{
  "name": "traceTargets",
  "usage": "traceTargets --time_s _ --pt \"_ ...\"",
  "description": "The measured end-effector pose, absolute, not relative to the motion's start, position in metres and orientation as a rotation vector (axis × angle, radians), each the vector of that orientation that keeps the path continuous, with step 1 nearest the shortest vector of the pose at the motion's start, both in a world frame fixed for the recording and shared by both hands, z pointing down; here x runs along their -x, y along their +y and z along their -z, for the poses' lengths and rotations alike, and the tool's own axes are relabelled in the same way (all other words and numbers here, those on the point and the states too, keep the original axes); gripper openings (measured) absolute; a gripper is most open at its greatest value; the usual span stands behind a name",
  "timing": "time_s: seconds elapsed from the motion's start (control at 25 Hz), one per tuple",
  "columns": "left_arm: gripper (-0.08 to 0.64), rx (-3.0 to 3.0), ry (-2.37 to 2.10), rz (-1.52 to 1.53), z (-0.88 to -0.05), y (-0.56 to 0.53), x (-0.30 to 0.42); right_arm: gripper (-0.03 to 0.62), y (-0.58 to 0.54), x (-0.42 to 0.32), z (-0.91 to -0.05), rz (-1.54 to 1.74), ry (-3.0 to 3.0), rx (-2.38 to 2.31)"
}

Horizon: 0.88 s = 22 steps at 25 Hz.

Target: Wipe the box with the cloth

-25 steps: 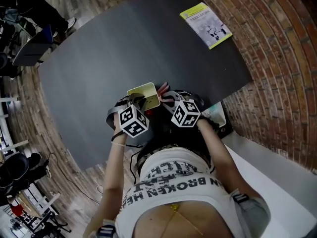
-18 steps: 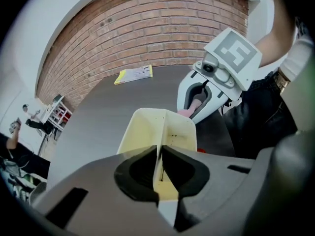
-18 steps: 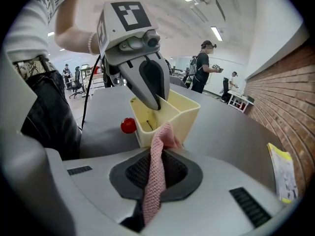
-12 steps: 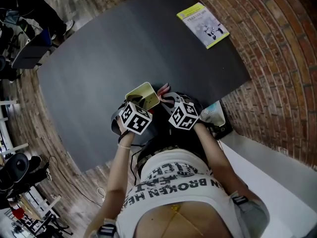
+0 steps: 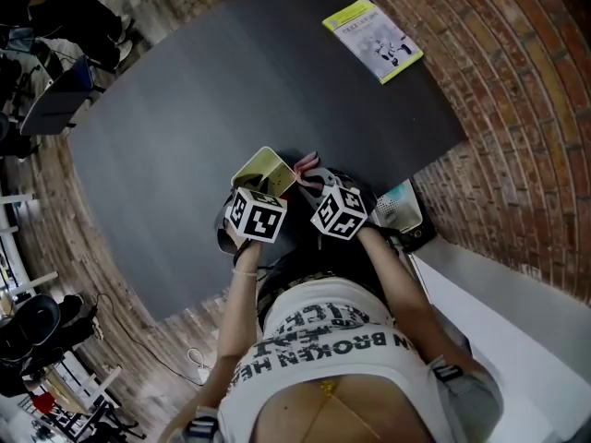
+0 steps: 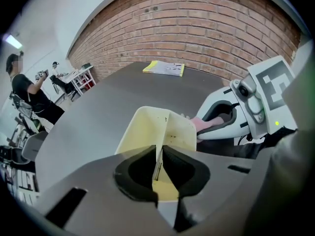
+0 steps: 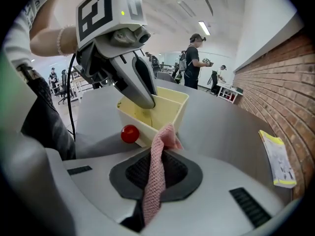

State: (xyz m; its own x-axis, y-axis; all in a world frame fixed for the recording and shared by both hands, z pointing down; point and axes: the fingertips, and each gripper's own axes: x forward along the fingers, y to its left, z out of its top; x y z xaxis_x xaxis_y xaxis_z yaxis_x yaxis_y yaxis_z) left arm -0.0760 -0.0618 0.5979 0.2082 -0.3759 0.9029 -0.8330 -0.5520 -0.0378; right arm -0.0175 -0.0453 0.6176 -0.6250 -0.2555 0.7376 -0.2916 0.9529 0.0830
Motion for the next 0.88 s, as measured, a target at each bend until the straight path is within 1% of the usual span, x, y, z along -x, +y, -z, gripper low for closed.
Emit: traceTargets --time_s 0.12,0.36,0.52,0.64,0.76,0.84,0.88 --pt "0.041 -2.002 -1.153 -1.312 -0.597 -0.065 0.075 0.017 -0.039 0.023 -0.615 -0.095 -2.302 -0.393" --pt "0.040 -2.015 -1.192 -1.324 -0.597 -0.066 0.073 0.017 -0.032 0.029 -0.619 -0.061 -2.303 -0.378" --pt "0.043 -2.084 -1.182 -1.233 -0.590 -0.066 0.071 0.017 -0.038 0.017 -0.616 -0.079 -2.300 -0.398" --pt "0.075 -2.221 -1.141 -1.205 -0.564 -0.065 0.078 0.017 -0.049 0.007 -0.605 -0.099 -2.325 -0.434" --pt "0.077 -2.422 -1.040 -1.183 -0.534 -0.059 0.087 0.017 -0.057 0.002 -0.595 -0.113 -2.347 -0.463" --pt "0.089 -2.543 -0.921 -1.244 -0.525 -0.053 0.097 0.017 -0.060 0.001 -0.593 -0.104 -2.346 -0.470" --pt "0.108 -2.581 -0.850 -1.337 -0.527 -0.049 0.104 0.017 -0.061 0.001 -0.592 -0.099 -2.343 -0.470"
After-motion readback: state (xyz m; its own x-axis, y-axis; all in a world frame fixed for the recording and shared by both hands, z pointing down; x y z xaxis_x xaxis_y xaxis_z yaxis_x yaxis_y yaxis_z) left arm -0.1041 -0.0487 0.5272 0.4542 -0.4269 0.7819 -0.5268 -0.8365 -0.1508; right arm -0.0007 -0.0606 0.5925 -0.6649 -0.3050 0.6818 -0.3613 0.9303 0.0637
